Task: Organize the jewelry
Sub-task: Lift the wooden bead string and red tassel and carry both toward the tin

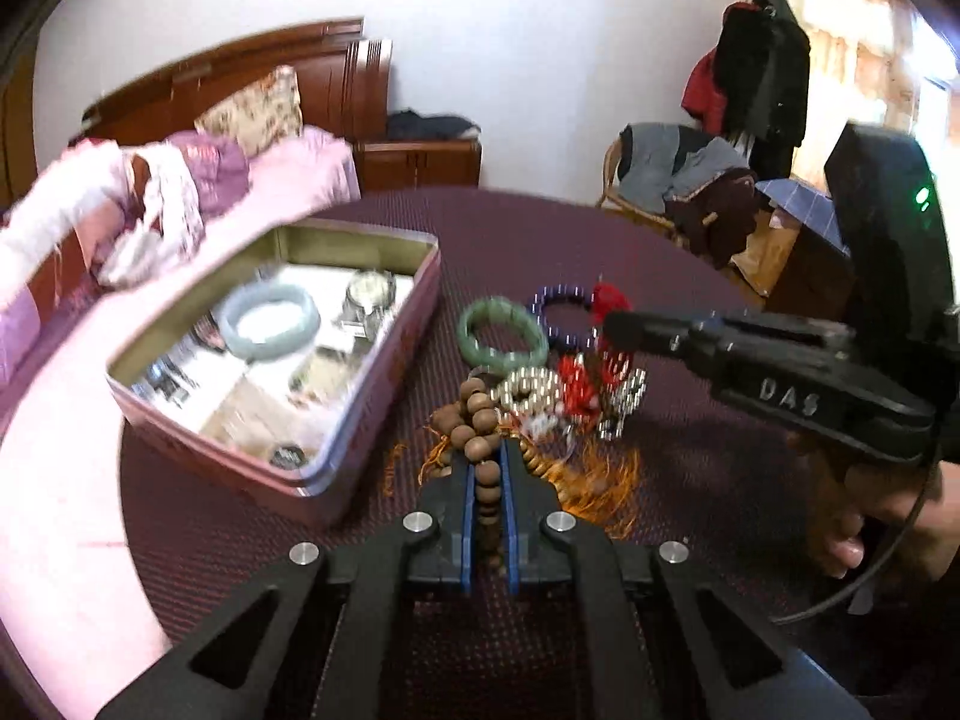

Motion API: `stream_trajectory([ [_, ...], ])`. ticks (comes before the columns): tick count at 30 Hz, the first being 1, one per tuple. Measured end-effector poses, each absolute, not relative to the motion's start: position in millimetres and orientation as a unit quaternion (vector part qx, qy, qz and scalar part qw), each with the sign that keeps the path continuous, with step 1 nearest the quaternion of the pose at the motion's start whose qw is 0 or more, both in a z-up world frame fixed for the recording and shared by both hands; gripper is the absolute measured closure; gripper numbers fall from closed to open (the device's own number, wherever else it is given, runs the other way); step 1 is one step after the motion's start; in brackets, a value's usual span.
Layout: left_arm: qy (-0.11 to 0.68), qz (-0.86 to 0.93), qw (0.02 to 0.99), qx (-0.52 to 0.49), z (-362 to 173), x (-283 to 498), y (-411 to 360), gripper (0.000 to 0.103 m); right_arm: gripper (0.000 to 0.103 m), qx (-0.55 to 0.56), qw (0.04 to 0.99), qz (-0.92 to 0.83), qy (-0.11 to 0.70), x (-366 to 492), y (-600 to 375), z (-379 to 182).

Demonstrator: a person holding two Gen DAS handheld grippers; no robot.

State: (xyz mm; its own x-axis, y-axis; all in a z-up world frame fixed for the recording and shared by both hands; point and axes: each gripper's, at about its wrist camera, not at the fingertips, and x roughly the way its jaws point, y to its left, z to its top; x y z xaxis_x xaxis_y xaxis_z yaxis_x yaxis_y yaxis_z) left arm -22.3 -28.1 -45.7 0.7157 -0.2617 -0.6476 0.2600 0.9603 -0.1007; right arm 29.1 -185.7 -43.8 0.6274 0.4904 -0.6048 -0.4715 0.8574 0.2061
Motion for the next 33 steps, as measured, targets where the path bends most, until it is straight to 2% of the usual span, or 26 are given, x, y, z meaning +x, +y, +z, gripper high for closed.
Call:
stream_trajectory([
  [15, 0.262, -0.113, 0.958, 0.004, 8.5, -19.8, -5.6, 0.097, 0.093, 0.021, 0.907, 0.267, 0.325, 28.5, -191.5, -31.4],
  [33, 0.228, -0.057, 0.972, 0.001, 26.7, -2.1, 30.6, 0.097, 0.093, 0.002, 0.910, 0.289, 0.298, 43.9, -165.8, -1.3],
])
